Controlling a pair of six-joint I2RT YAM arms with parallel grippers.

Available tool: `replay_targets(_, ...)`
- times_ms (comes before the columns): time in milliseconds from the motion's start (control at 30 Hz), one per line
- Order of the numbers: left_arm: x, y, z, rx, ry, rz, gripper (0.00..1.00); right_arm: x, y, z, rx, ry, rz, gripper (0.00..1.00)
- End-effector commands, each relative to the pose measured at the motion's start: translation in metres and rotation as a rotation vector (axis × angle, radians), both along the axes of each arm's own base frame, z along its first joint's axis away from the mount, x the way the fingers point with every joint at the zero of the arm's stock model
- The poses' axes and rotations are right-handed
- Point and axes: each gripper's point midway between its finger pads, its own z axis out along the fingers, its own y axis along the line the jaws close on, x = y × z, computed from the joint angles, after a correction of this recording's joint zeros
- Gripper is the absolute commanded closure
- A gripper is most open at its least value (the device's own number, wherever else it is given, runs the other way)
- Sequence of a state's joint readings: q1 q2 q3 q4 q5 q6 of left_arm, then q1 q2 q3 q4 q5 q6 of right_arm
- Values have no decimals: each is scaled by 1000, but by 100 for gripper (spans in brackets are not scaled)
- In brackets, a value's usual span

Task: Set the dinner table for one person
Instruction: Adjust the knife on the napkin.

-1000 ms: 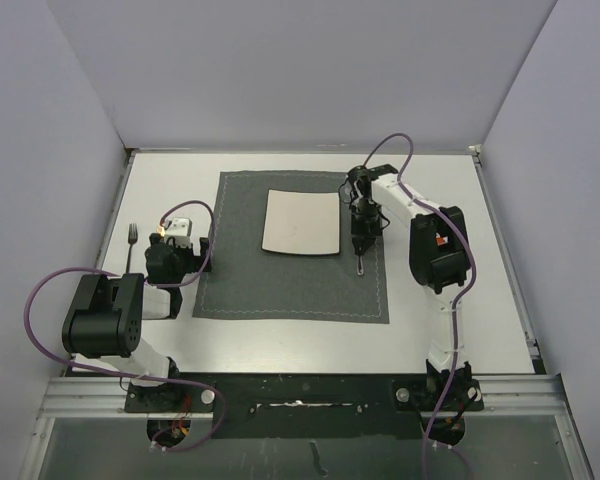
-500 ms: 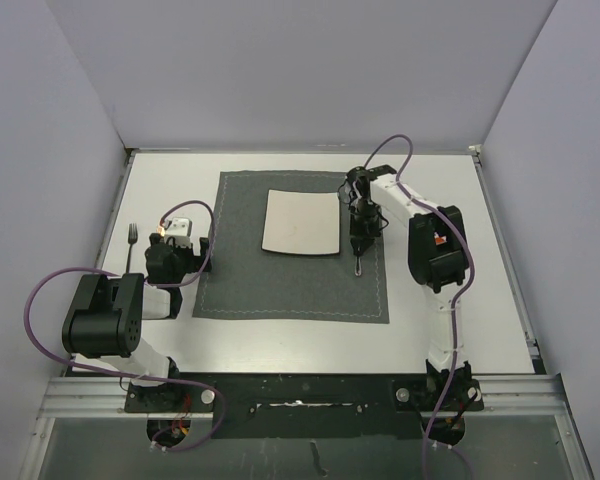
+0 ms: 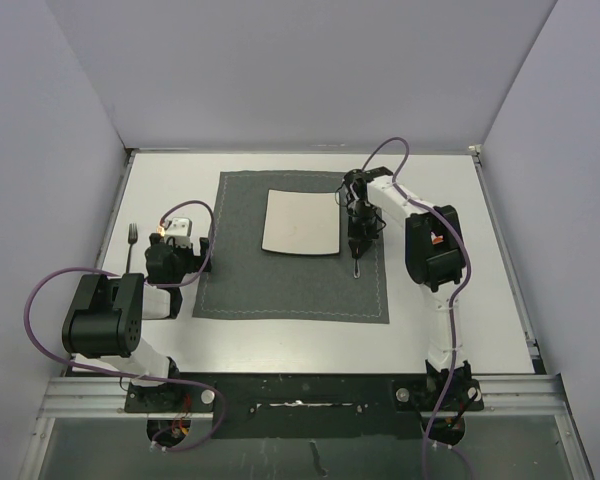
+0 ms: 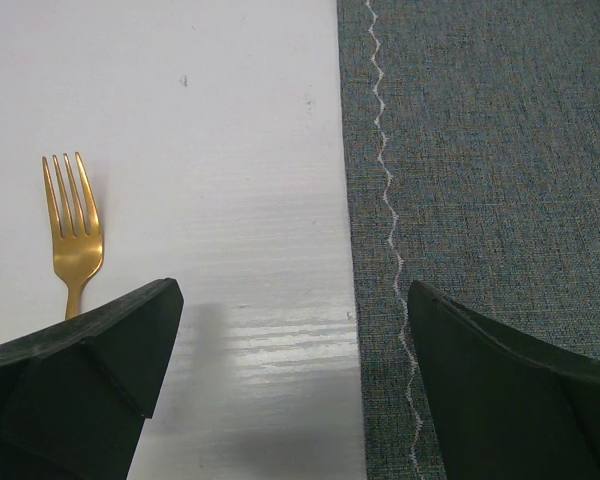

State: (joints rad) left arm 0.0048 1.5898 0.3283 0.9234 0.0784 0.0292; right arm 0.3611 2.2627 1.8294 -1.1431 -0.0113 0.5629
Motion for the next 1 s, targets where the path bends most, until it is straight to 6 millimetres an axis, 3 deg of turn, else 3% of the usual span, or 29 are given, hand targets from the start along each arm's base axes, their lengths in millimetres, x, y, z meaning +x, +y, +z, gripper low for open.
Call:
replay_targets(0, 13, 2, 13, -9, -52, 12, 2, 8, 8, 2, 3, -29, -12, 100)
replay_targets(200, 13, 2, 13, -10, -51, 12, 2, 13, 9, 12, 6, -66, -29, 99)
replay_targets(300, 13, 2, 13, -10, -51, 12, 2, 15, 10, 17, 3, -86, -36, 86)
replay_targets(400, 13, 2, 13, -10, -52, 12, 2, 19, 10, 26, -1, -119, -38, 80)
replay_targets(733, 13, 2, 13, -10, -51, 11, 2, 22, 4, 42, -46, -169, -36, 74)
replay_targets(967, 13, 2, 13, -10, -51, 12, 2, 26, -4, 63, -80, -230, -67, 68)
